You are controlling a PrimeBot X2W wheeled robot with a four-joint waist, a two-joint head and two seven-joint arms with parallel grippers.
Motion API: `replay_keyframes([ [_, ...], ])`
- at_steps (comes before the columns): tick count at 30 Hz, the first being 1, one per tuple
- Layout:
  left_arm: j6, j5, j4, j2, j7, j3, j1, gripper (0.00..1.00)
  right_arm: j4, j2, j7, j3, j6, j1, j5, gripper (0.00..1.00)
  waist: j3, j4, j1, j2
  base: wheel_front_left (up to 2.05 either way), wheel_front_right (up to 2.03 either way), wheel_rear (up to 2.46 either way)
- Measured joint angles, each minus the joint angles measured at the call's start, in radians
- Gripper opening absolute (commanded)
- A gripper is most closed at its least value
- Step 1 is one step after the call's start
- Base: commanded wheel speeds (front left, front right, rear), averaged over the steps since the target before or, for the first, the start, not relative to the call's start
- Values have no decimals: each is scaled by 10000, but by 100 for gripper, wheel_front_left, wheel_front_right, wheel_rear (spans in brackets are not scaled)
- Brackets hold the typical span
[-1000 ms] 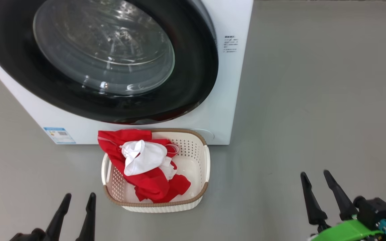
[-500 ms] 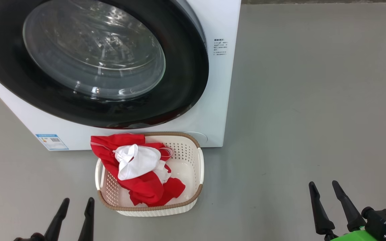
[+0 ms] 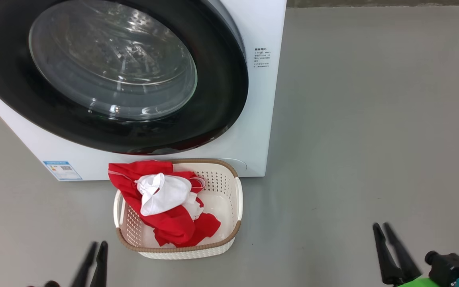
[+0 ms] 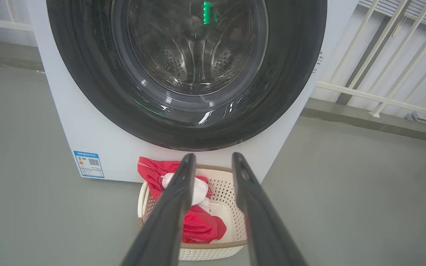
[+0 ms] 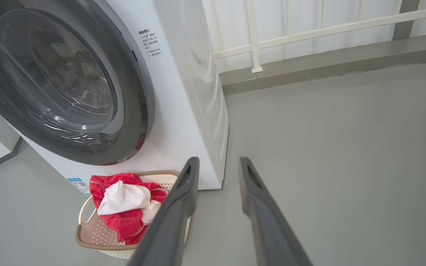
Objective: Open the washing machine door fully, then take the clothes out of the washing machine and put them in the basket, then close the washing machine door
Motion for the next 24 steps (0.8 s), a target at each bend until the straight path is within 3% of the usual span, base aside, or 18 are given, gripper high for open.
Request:
replay_keyframes([
  [5,0,-153,422,-299,79,-153,16,0,451,92,29,54,0,7,92,0,-4,-7,0,0,0,0,0],
  [24,0,-1925,470,-359,560,-75,-17,0,449,50,495,54,0,-16,2050,0,-107,-114,3,0,0,0,0],
])
